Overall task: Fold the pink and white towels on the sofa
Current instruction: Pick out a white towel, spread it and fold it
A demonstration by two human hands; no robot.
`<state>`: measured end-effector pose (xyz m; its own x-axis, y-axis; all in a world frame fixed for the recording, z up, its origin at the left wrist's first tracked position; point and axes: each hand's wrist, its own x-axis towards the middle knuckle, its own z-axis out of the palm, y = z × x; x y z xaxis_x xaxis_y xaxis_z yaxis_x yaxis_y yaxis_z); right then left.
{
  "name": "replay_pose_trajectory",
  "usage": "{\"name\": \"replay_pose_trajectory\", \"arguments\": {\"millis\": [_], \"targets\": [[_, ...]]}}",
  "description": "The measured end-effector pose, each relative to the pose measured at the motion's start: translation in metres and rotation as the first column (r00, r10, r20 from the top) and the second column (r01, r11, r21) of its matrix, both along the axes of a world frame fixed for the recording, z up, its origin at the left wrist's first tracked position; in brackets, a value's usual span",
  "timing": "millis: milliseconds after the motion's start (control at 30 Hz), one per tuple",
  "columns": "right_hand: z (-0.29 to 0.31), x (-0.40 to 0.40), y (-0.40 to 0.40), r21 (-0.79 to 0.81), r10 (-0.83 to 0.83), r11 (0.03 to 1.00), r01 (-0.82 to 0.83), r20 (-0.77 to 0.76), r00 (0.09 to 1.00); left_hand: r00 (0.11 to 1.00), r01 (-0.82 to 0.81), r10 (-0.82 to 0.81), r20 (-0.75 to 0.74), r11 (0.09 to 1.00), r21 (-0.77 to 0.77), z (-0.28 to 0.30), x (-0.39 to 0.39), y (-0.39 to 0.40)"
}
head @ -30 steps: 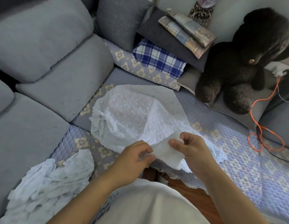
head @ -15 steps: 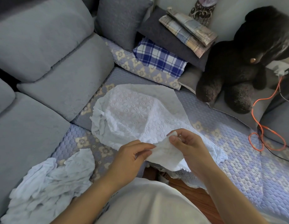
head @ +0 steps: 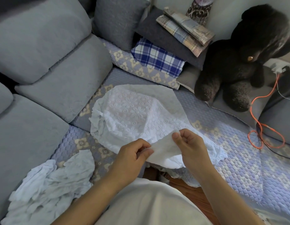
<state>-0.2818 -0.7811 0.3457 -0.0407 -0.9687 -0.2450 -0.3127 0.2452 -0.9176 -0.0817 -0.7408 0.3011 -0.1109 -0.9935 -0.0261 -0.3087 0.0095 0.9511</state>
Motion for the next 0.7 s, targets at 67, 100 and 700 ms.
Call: {"name": "replay_pose_trajectory", "arguments": {"millis": [67, 100, 700], "targets": [[0.005, 0.002, 0.003, -0.018, -0.021, 1.000, 0.022, 0.030, 0.999, 0.983, 0.075, -0.051, 0.175, 0.988, -0.134, -0.005, 0.002, -0.002], [0.009, 0.003, 0.004, -0.034, -0.034, 0.999, 0.036, 0.039, 0.999, 0.960, 0.138, -0.082, 0.269, 0.971, -0.197, -0.009, 0.003, -0.002], [0.046, -0.002, -0.011, -0.365, -0.223, 0.914, 0.178, -0.086, 0.971, 0.969, 0.015, 0.104, 0.225, 0.882, -0.471, -0.031, 0.012, -0.007]]}}
